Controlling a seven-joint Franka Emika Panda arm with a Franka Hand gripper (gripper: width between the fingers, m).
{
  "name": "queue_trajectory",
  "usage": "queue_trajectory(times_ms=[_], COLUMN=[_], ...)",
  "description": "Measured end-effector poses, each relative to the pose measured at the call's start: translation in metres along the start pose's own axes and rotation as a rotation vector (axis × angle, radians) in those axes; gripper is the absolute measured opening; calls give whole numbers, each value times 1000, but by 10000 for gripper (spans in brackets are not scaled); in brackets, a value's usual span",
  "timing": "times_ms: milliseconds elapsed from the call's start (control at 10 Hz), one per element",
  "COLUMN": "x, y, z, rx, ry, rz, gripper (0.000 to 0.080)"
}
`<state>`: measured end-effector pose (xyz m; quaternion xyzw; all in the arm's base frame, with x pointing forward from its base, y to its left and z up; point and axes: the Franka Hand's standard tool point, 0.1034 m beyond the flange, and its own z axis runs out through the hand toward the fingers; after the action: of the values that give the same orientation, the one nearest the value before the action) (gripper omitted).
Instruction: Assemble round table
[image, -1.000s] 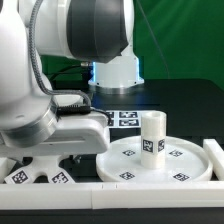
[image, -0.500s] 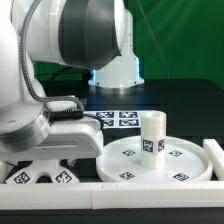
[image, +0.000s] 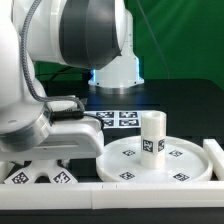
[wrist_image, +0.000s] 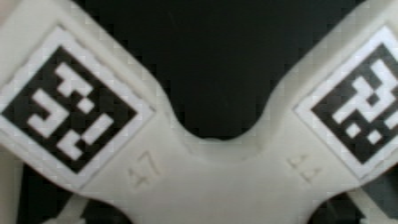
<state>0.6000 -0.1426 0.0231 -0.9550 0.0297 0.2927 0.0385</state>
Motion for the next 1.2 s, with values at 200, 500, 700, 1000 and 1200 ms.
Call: queue_trajectory(times_ms=[200,500,700,1000,1200], x=[-12,-55,-52,-42,-62], y=[-16,-49,-54,-50,-83], z=[-29,-75,-96,-103,-94], rx=[-5,-1,17,-13,-14], ry=[15,105,224,473,621], rz=[-9,-15,5,16,33], gripper=[446,446,446,446,446])
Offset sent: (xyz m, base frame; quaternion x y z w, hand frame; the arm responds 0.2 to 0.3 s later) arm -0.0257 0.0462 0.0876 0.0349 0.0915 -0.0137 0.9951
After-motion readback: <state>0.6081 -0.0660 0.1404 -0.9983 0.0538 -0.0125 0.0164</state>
